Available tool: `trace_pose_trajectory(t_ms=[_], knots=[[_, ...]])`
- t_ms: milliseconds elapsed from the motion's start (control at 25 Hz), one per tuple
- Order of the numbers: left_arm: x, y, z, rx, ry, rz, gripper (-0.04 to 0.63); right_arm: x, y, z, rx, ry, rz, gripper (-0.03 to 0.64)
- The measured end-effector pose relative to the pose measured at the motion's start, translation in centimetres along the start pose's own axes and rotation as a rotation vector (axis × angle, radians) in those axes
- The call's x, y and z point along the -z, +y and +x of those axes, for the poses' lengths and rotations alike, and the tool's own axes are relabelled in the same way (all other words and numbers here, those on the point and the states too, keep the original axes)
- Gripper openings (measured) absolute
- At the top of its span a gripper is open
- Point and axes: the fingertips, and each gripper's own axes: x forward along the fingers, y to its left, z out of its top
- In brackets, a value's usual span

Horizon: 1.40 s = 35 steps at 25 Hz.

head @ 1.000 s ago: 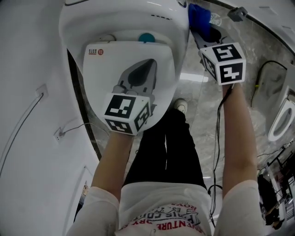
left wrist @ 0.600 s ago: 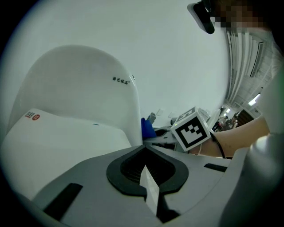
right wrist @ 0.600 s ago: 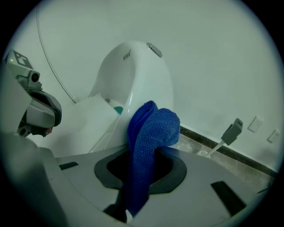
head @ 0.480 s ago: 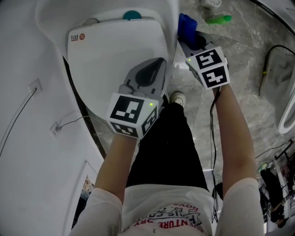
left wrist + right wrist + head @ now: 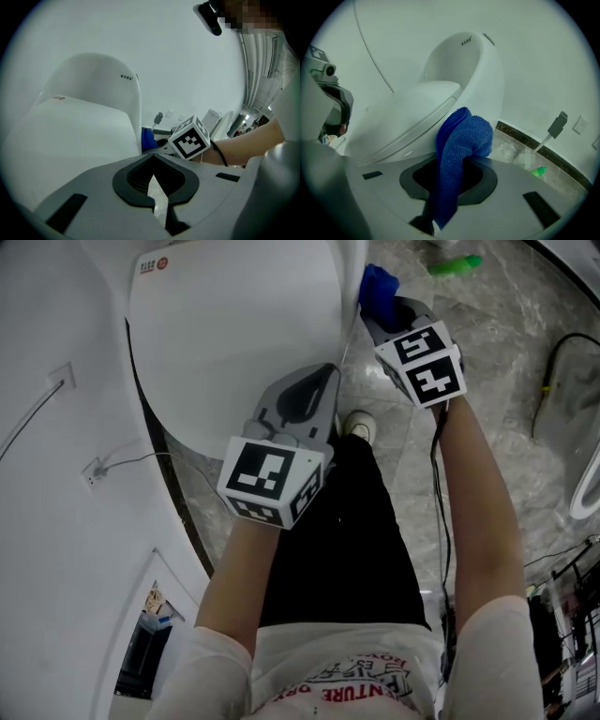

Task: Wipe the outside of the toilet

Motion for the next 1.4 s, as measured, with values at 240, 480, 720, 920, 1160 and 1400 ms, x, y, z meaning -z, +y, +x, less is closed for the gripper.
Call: trace_pose_trajectory(t_ms=[240,480,720,920,1160,1400], knots=[[3.0,-0.9,-1.7,-0.026,0.011,-0.017,0.006,2.7,2.9,0.2,-0.029,0.016,0.019,0.075],[5.7,-0.7,-3.6,-0.017,0.024,-0.031,0.006,4.3,4.7,0.6,-0.016,0.035,0.054,0.075],[9.3,-1.6,-6.1,0.044,0.049,0.023,0.006,6.4,7.9,0.6,0.011,0.064,0.103,0.075],[13.0,-0.7,-10.2,0.066,0.077,0.000,0.006,8.5,11.5,0.1,0.041,0.077,0.244,0.075],[16.8,1.7,-14.9,0.123,0.099,0.057,0.006,10.1,15.5,0.0,0.121,0.077,0.327,0.075],[20.4,3.8,-18.0,0.150,0.105,0.063,0.006,11.7,19.9,0.5,0.182,0.075,0.388,0.075]])
